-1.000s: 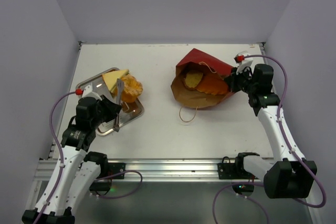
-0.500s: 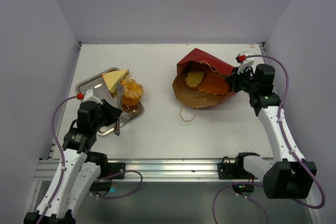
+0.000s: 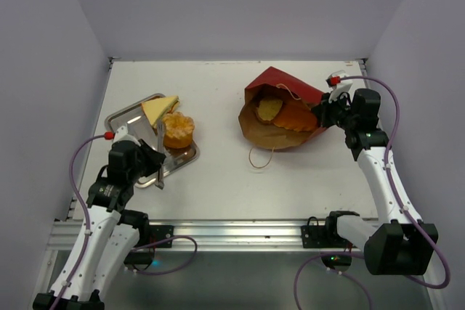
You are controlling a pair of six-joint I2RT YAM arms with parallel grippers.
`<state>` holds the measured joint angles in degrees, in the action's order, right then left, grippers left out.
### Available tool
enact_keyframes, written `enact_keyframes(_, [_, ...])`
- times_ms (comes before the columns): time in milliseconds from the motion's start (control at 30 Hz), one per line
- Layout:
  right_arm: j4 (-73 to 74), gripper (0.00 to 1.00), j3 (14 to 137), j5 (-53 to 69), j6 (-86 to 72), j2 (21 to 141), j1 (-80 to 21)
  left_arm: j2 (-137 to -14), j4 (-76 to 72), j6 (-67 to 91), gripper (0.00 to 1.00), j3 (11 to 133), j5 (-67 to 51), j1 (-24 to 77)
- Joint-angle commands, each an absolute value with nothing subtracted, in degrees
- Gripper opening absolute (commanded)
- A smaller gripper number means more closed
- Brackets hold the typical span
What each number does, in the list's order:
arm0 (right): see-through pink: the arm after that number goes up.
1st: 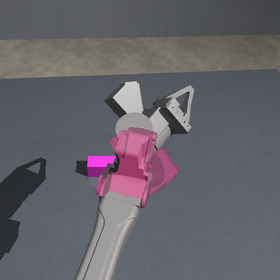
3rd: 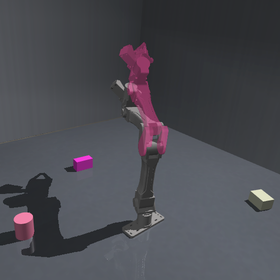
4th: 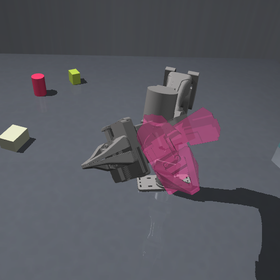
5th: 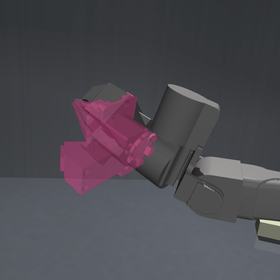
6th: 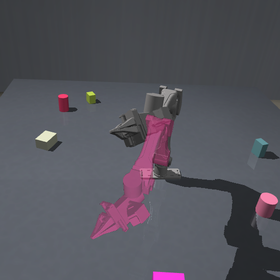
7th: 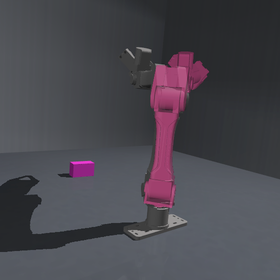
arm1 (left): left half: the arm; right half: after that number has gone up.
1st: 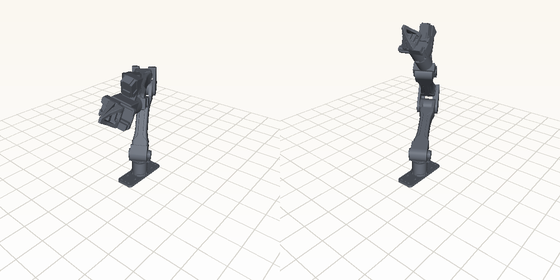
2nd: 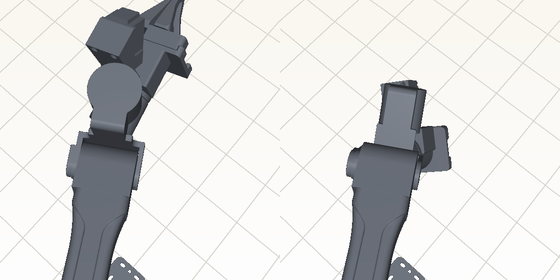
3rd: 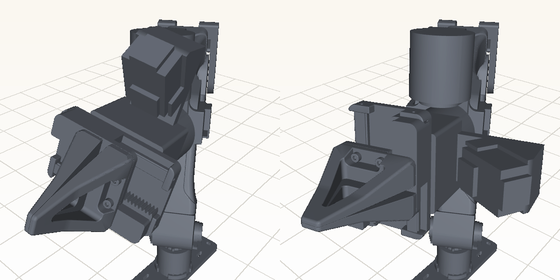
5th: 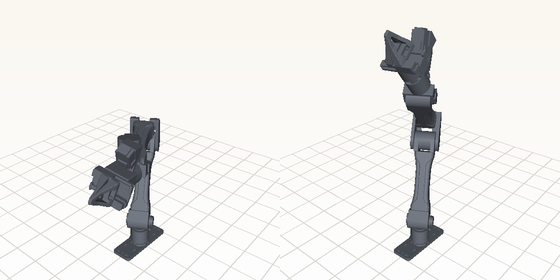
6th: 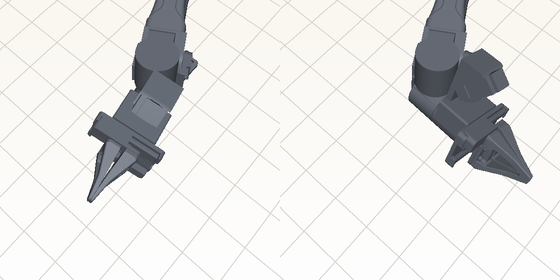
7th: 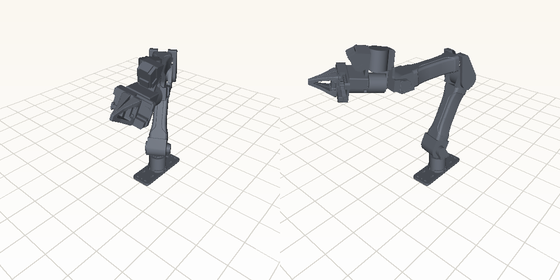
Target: Take the fake bread out of the paper bag
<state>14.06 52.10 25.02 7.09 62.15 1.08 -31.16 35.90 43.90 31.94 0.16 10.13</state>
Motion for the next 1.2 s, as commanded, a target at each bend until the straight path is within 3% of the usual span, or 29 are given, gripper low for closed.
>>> enact_keyframes(0, [11.0,0.00,52.1,25.8,6.4,61.0,1.3,-31.6,35.9,44.2,0.05,33.0,3.3,9.6])
enact_keyframes(367, [11.0,0.00,52.0,25.8,6.3,60.8,1.3,-33.1,36.4,46.3,0.34,32.8,3.2,9.6])
enact_keyframes(1167, [11.1,0.00,52.1,25.9,6.2,60.7,1.3,-34.6,40.2,43.4,0.39,39.6,9.8,9.6])
